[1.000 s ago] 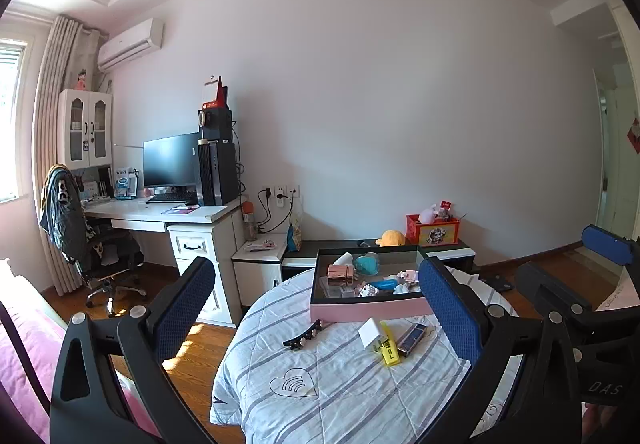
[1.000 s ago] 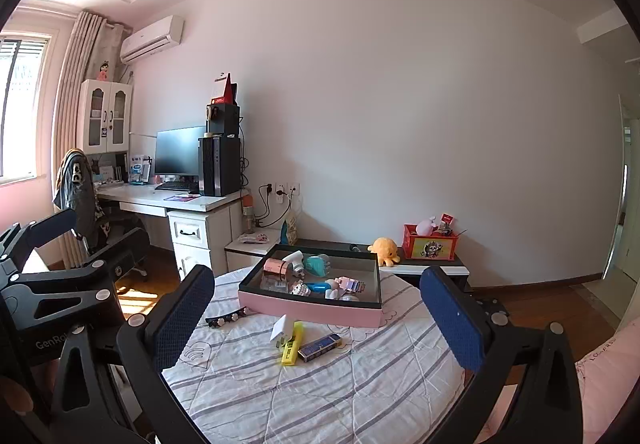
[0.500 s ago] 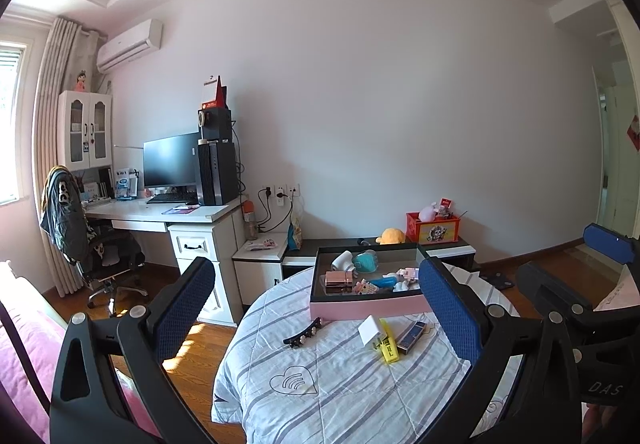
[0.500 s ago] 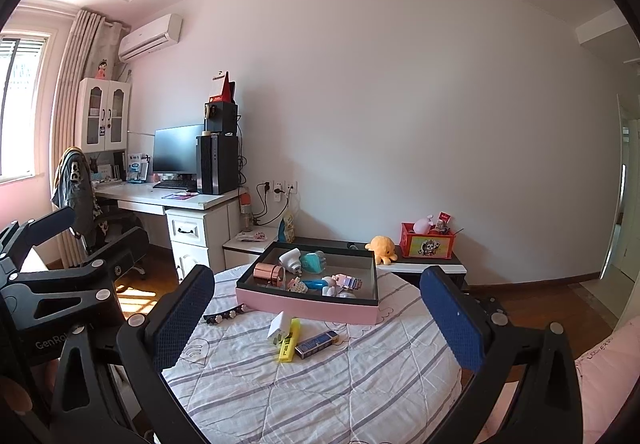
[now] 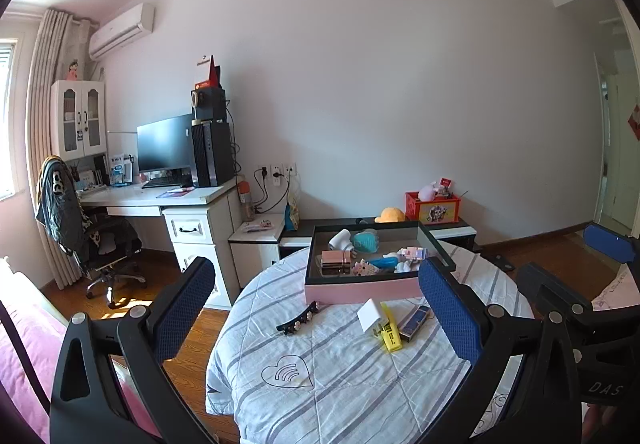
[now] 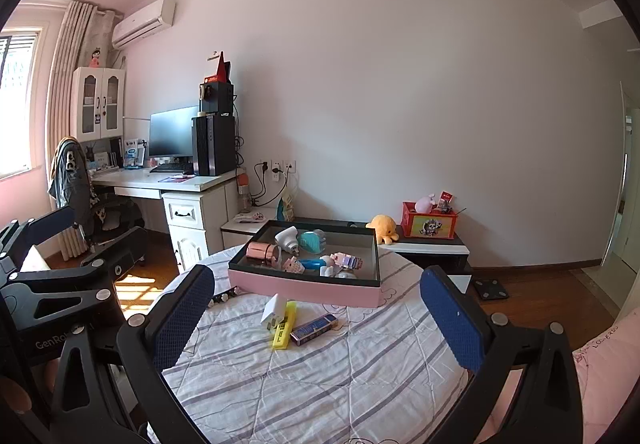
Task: Organize rigid objects
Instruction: 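Withdraw both grippers from the box back over the bed, then grasp the white charger plug with the left gripper while the right grasps the blue-and-gold box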
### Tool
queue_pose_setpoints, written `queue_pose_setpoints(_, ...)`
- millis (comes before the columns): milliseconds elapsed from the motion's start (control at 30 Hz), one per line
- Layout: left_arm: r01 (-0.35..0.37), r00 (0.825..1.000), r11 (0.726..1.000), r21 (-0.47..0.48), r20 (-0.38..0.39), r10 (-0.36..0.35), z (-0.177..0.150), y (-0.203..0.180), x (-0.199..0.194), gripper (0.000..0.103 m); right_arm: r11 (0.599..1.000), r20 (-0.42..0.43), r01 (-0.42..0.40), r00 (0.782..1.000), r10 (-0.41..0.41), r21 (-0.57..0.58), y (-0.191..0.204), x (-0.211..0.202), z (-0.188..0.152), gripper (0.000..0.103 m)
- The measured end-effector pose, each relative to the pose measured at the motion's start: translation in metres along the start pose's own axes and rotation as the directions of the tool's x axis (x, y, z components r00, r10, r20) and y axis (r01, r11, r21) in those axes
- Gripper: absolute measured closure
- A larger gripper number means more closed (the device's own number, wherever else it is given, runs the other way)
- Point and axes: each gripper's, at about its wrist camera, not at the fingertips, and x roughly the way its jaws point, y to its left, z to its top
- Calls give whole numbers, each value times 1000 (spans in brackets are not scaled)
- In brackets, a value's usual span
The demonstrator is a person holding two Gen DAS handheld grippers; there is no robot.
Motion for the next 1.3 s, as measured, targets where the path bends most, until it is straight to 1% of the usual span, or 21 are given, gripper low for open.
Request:
queue_pose_setpoints(133,19,997,1000,1,-73,-19,-12,-3,27,0,1000,-56,-6,998,6,8,-5,23,-13,0)
queue_pose_setpoints(267,42,985,999,-3,-168,-42,-31,-7,61,0,1000,-130,-15,991,17,23,-12,54,-31,0)
queue_pose_setpoints(367,49,969,999,-7,-243,-50,-48,-10,87,0,999,-186,-19,982,24,28,-14,78,-46,0)
queue_pose_setpoints(533,57,935,998,-11,-349,-57,-72,-15,129,0,998,-267,-35,963,46,48,-20,117,-69,0)
queue_pose_setpoints(600,54,926,999,-1,-375,-50,-79,-18,143,0,997,-294,-37,954,54,61,-23,131,-77,0)
queue_pose_setpoints(733,59,911,998,5,-409,-52,-86,-28,171,0,995,-331,-33,942,61,90,-35,158,-86,0)
queue_pose_setpoints(900,83,885,996,-34,-456,-90,-91,-38,212,0,995,-355,-1,934,37,100,-52,189,-90,0)
queue_pose_setpoints(1000,92,873,994,-52,-475,-106,-93,-46,235,0,995,-369,7,929,31,102,-61,206,-90,0)
queue_pose_setpoints(1100,101,858,993,-61,-500,-118,-96,-54,257,0,995,-384,10,923,29,101,-68,223,-92,0)
queue_pose_setpoints(1167,106,847,992,-74,-516,-129,-99,-56,270,0,995,-398,8,917,33,102,-70,232,-93,0)
queue_pose_setpoints(1233,112,828,989,-94,-542,-145,-104,-56,283,0,994,-420,-2,907,46,105,-70,241,-96,0)
queue_pose_setpoints(1300,98,813,990,-103,-565,-139,-109,-53,294,0,994,-439,-14,897,61,109,-69,247,-97,0)
